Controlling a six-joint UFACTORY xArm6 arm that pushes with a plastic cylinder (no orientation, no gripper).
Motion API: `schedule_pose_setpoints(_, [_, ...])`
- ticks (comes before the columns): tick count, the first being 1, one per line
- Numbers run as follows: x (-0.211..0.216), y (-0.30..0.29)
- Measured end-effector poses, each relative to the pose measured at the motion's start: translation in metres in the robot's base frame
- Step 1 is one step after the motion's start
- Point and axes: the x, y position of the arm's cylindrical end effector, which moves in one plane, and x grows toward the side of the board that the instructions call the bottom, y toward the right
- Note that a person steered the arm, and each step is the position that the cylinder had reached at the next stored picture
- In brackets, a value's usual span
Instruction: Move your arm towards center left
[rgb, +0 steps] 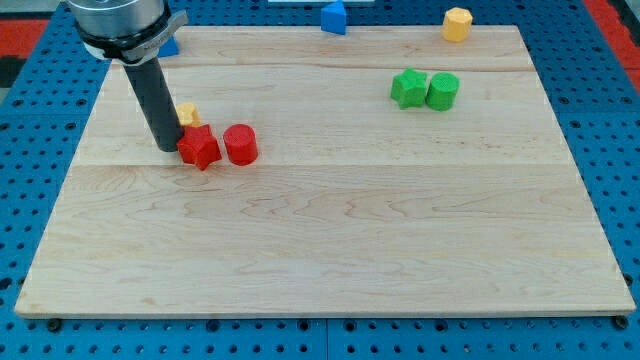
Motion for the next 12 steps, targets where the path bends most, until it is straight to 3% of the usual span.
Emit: schedule_pose_setpoints(12, [0.000,-0.054])
